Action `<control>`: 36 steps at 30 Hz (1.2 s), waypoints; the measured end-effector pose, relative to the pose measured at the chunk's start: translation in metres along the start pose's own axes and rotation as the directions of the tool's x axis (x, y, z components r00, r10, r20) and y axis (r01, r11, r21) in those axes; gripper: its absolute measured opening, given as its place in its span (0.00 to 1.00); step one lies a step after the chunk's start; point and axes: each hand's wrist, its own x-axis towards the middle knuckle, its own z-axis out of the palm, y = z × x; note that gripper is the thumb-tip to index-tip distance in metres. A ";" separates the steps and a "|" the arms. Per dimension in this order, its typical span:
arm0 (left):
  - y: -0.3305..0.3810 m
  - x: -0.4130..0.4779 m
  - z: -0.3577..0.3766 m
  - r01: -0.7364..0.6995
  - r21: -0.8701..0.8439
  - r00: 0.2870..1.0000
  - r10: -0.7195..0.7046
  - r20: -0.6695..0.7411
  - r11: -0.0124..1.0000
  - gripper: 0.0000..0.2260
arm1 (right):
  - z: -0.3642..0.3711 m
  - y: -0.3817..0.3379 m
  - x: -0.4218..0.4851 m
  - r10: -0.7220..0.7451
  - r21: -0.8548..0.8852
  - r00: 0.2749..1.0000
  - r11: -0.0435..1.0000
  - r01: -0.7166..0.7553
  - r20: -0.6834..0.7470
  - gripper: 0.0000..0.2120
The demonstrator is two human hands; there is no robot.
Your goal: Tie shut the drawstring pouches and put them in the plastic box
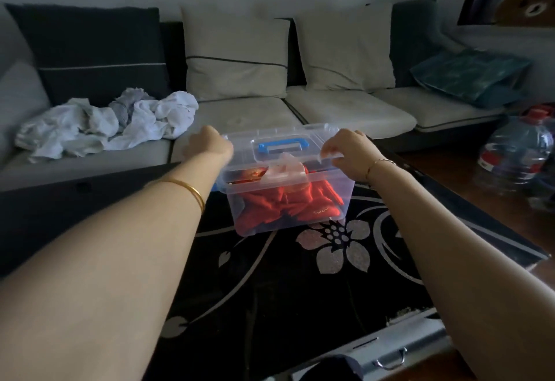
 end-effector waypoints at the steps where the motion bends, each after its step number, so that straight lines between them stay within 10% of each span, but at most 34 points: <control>1: -0.004 -0.004 0.004 -0.036 0.067 0.998 0.032 0.047 0.997 0.14 | -0.002 -0.001 -0.003 -0.001 0.014 1.000 1.000 0.001 0.019 0.19; 18: -0.015 -0.019 0.019 -0.109 0.199 0.994 0.102 0.043 0.974 0.20 | -0.006 0.000 0.017 0.295 -0.157 0.955 0.945 -0.288 0.022 0.21; 23: -0.017 -0.015 0.020 0.151 -0.099 0.986 -0.142 0.093 0.984 0.21 | 0.009 0.016 0.016 0.494 0.131 0.862 0.868 -0.480 -0.116 0.21; 28: -0.019 -0.015 0.020 0.313 -0.412 0.944 -0.235 0.230 0.856 0.21 | 0.021 0.024 0.010 0.725 0.681 0.679 0.441 -0.584 0.114 0.27; 36: -0.016 -0.014 0.025 0.189 -0.275 0.982 -0.184 0.044 0.943 0.21 | 0.021 0.025 0.017 0.687 0.686 0.721 0.566 -0.457 -0.087 0.32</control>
